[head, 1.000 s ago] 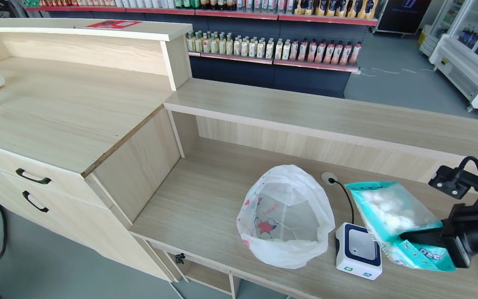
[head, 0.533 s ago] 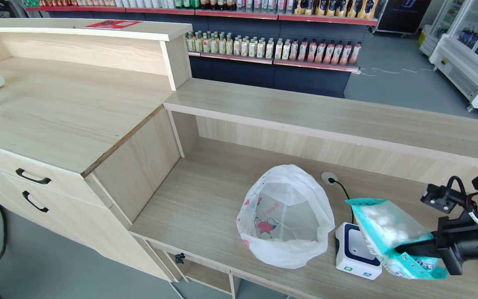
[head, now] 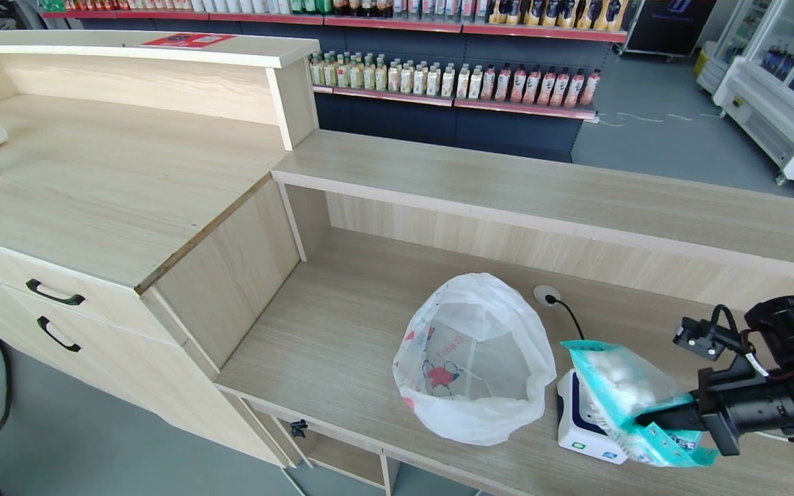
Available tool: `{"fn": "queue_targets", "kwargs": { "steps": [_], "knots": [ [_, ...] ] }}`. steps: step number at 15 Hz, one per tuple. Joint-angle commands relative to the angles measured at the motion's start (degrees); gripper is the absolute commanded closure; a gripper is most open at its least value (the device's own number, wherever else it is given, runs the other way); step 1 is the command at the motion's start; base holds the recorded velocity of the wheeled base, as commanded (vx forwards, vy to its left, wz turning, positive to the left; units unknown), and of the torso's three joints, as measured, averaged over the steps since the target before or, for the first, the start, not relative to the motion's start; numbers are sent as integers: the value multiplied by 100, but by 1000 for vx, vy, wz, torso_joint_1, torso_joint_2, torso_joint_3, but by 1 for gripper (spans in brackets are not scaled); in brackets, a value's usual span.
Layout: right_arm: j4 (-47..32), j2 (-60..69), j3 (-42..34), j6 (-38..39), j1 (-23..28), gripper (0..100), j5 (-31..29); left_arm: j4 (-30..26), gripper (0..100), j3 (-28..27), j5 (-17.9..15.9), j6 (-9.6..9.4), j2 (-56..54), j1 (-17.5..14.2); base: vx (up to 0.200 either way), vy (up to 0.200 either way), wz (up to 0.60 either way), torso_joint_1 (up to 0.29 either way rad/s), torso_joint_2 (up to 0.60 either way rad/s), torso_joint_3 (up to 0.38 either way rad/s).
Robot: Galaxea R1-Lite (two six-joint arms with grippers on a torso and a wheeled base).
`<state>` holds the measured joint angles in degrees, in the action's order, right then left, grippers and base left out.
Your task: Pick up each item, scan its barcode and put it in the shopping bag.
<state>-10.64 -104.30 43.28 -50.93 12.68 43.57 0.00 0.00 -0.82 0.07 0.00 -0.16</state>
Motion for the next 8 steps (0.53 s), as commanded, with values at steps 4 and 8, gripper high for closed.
{"fn": "queue_targets", "kwargs": {
  "steps": [4, 8],
  "knots": [
    [36, -530, 287, 4, -125, 100, 178, 0, 0, 0, 3, 1, 0, -2, 0, 0, 0, 0, 0, 0],
    [352, -767, 251, -4, -248, 100, 222, 0, 0, 0, 3, 1, 9, -2, 0, 0, 0, 0, 0, 0]
  ]
}}
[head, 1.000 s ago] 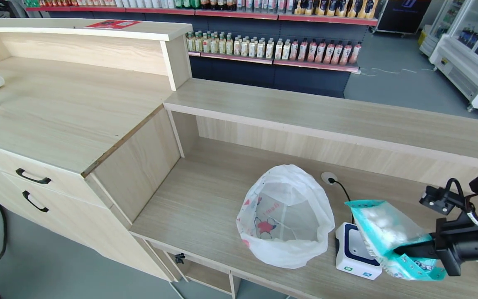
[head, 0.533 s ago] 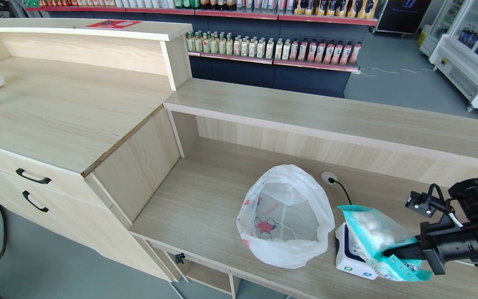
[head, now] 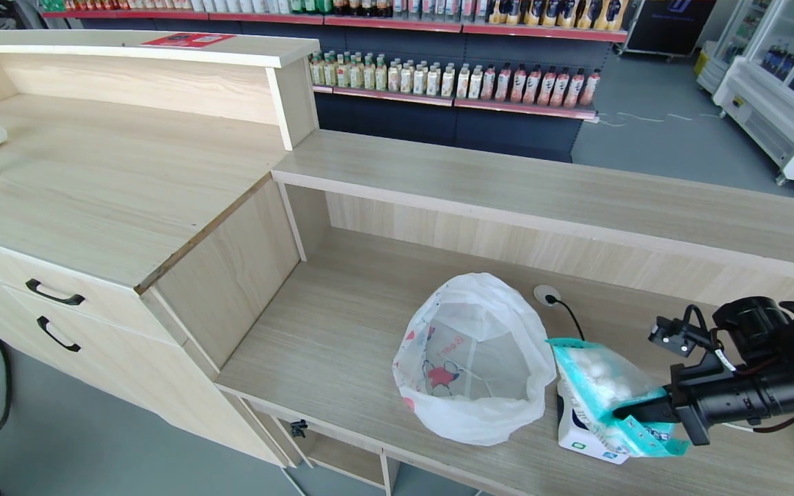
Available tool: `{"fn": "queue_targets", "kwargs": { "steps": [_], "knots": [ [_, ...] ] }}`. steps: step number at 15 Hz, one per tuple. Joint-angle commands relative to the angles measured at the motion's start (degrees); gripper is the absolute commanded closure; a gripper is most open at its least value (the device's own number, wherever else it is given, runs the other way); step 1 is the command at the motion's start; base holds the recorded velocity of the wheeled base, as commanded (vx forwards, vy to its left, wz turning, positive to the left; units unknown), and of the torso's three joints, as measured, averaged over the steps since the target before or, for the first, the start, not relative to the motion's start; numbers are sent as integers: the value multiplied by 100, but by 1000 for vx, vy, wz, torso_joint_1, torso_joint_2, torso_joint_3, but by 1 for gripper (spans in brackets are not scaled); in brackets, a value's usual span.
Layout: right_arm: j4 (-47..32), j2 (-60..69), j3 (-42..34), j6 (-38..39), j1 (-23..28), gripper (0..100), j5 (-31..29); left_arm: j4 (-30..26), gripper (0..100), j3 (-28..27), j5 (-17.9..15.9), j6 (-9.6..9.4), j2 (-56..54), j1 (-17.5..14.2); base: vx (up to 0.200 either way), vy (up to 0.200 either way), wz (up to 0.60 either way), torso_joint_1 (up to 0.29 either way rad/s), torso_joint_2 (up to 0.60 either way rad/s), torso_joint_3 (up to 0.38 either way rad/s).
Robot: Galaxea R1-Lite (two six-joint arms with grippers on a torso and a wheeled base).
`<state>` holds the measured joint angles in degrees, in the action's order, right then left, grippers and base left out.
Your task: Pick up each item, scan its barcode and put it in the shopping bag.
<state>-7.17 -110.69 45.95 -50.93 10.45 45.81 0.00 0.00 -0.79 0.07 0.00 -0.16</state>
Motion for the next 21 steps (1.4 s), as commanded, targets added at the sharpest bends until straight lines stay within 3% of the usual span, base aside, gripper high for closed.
{"fn": "queue_targets", "kwargs": {
  "steps": [1, 14, 18, 21],
  "knots": [
    [58, -216, 2, -4, -25, 100, 15, 0, 0, 0, 0, 1, 0, -2, 0, 0, 0, 0, 0, 0],
    [339, -489, 2, -66, -25, 100, 130, 0, 0, 0, -9, 1, 0, -2, 0, 0, 0, 0, 0, 0],
    [339, 390, 64, -321, 71, 100, 305, 0, 0, 0, 0, 1, 0, -2, 0, 0, 0, 0, 0, 0],
    [286, 2051, -253, -312, 529, 100, 305, 0, 0, 0, -9, 1, 9, -2, 0, 0, 0, 0, 0, 0]
  ]
}}
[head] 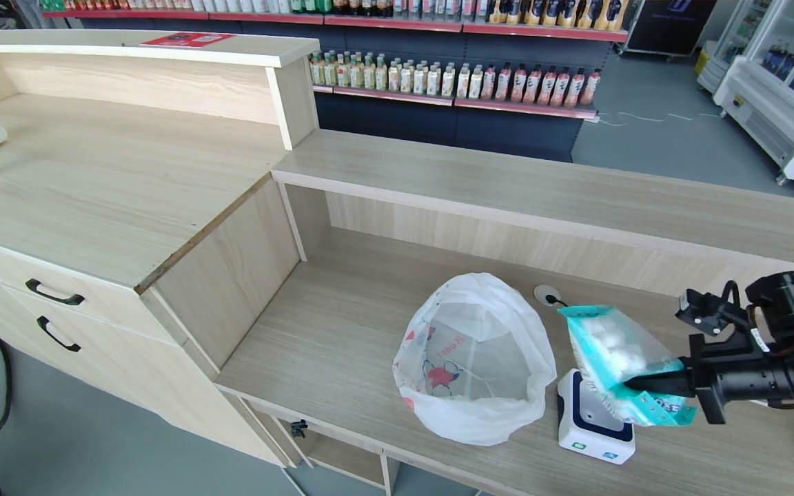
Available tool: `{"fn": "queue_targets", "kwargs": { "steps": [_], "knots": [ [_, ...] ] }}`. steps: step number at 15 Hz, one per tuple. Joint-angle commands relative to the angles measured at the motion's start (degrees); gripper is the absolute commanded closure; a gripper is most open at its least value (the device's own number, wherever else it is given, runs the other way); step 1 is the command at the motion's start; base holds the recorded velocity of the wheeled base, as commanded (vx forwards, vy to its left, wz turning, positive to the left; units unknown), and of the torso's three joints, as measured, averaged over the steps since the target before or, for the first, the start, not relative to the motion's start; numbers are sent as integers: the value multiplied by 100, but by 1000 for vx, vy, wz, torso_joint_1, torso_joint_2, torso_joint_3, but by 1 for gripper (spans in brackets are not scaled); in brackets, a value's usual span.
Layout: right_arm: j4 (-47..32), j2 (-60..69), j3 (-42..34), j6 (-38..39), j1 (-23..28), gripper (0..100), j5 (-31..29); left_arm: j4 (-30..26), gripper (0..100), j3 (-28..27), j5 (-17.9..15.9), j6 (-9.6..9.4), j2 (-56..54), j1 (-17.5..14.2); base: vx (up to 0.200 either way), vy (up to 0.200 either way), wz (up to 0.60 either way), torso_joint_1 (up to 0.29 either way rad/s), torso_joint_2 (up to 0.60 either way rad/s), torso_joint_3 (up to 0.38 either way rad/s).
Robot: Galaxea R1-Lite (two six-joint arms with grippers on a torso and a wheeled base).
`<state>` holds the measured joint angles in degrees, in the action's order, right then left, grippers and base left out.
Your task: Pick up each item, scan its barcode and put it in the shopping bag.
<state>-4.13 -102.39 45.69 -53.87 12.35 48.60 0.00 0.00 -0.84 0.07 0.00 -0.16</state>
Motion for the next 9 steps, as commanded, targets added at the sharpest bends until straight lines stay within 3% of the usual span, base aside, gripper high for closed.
{"fn": "queue_targets", "kwargs": {
  "steps": [1, 3, 9],
  "knots": [
    [-26, 1740, -482, -18, 628, 100, 26, 0, 0, 0, -4, 1, 0, -2, 0, 0, 0, 0, 0, 0],
    [-17, 2047, -579, -27, 874, 100, 26, 0, 0, 0, -4, 1, 0, -2, 0, 0, 0, 0, 0, 0],
    [-26, 2452, -623, -9, 892, 100, 26, 0, 0, 0, -4, 1, 0, -2, 0, 0, 0, 0, 0, 0]
  ]
}}
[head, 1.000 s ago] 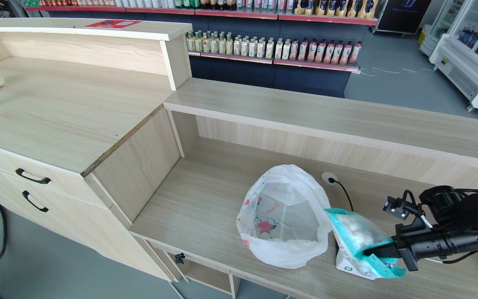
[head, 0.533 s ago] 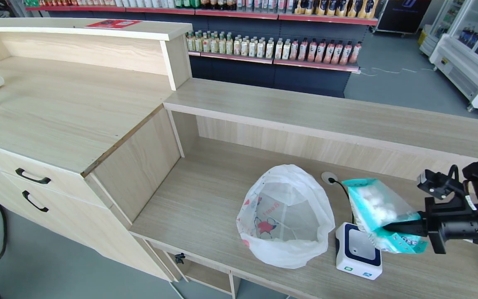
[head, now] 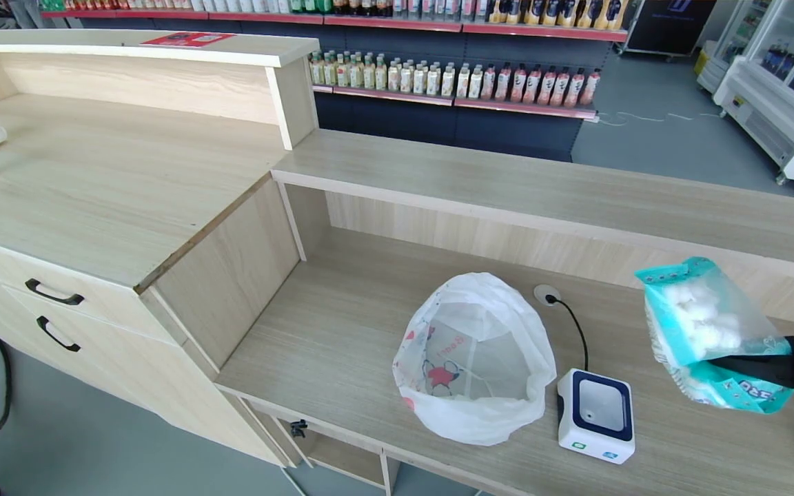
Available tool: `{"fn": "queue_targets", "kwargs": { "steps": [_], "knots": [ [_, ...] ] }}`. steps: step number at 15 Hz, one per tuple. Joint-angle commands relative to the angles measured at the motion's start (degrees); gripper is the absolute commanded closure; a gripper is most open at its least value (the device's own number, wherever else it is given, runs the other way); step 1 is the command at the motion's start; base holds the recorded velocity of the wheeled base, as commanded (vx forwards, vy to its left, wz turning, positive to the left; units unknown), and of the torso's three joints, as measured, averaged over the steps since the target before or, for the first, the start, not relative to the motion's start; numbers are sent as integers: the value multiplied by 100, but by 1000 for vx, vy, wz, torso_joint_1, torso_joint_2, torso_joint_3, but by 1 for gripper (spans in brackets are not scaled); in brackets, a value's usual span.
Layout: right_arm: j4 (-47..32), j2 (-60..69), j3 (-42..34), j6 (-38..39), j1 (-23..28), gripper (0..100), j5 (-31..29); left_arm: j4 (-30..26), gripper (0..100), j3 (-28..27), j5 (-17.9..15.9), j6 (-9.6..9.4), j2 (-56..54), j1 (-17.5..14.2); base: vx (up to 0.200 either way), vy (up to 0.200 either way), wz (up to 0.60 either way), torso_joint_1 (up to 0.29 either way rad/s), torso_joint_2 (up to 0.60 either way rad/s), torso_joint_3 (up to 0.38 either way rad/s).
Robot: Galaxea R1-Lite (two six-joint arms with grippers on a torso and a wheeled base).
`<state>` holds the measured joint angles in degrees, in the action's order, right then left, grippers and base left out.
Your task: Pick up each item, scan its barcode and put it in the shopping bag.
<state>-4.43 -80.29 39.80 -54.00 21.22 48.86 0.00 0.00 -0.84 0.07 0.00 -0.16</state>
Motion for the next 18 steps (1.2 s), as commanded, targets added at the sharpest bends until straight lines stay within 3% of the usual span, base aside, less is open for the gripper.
{"fn": "queue_targets", "kwargs": {
  "steps": [1, 6, 8, 11, 14, 18],
  "knots": [
    [3, 268, -43, 13, -4, 100, 10, 0, 0, 0, 5, 1, 0, -2, 0, 0, 0, 0, 0, 0],
    [56, 373, 133, 865, -452, 100, 27, 0, 0, 0, -4, 1, 0, -2, 0, 0, 480, 0, 1, 1],
    [135, 444, 265, 1709, -1024, 100, -694, 0, 0, 0, -4, 1, 0, -2, 0, 0, 600, 5, 12, 5],
    [952, 417, 10, 2913, -2078, 100, -1959, 0, 0, 0, -4, 1, 0, -2, 0, 0, 600, -2, 4, 9],
    [1321, -189, -227, 2869, -2193, 100, -2153, 0, 0, 0, -4, 1, 0, -2, 0, 0, 0, 0, 0, 0],
    [3378, -1894, -482, 2878, -1973, 100, -2188, 0, 0, 0, -4, 1, 0, -2, 0, 0, 0, 0, 0, 0]
  ]
}}
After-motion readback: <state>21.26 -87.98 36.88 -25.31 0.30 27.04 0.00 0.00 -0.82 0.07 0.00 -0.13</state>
